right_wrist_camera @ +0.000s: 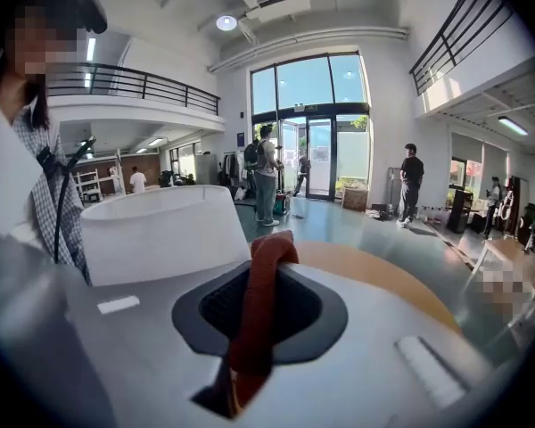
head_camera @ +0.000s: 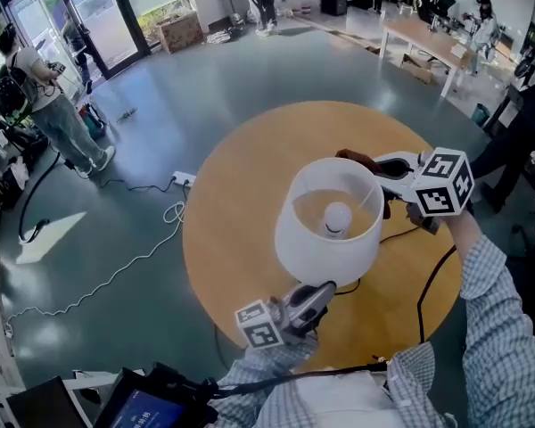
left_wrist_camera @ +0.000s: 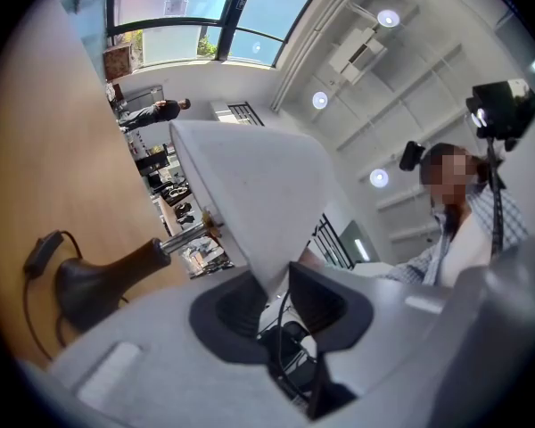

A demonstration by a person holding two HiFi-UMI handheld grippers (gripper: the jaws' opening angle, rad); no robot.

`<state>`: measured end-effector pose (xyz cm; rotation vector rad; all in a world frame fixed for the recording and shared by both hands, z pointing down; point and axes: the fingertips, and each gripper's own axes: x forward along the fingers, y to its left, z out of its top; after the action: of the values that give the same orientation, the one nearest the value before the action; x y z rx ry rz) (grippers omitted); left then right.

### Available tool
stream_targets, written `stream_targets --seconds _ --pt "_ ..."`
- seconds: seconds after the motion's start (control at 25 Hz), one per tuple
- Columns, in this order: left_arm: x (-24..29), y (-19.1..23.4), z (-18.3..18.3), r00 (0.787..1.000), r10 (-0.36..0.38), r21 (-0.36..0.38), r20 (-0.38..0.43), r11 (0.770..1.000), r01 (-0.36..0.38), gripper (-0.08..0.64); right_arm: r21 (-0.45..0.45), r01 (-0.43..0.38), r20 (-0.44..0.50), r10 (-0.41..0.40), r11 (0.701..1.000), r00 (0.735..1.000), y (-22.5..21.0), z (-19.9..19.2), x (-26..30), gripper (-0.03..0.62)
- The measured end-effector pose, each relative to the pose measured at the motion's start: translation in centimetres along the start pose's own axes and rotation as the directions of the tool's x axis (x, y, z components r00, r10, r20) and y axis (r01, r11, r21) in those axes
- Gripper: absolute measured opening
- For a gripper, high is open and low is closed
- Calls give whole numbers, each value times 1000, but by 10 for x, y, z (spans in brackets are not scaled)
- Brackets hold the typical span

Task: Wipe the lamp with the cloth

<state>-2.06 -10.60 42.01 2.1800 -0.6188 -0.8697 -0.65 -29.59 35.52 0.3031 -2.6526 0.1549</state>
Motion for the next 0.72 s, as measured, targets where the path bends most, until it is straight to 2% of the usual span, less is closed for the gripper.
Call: stream_targets --seconds 0.16,0.32,0.56,0.64,0.72 --pt "1 0 1 1000 2 2 -2 1000 -2 77 -52 -97 -77 93 994 993 -3 20 23 48" --pt "3 1 3 1000 5 8 -4 1000 -5 77 -146 -225 -227 189 963 955 1 31 47 48" --pt "4 0 2 1000 12 11 2 1000 -12 77 -256 -422 -451 278 870 848 17 45 74 48" --pt "6 0 4 1000 12 12 0 1000 -12 77 -292 -476 -513 284 829 810 22 50 82 48" --pt "6 1 4 1000 13 10 0 1000 -13 77 -343 -528 -589 259 777 765 26 51 90 48"
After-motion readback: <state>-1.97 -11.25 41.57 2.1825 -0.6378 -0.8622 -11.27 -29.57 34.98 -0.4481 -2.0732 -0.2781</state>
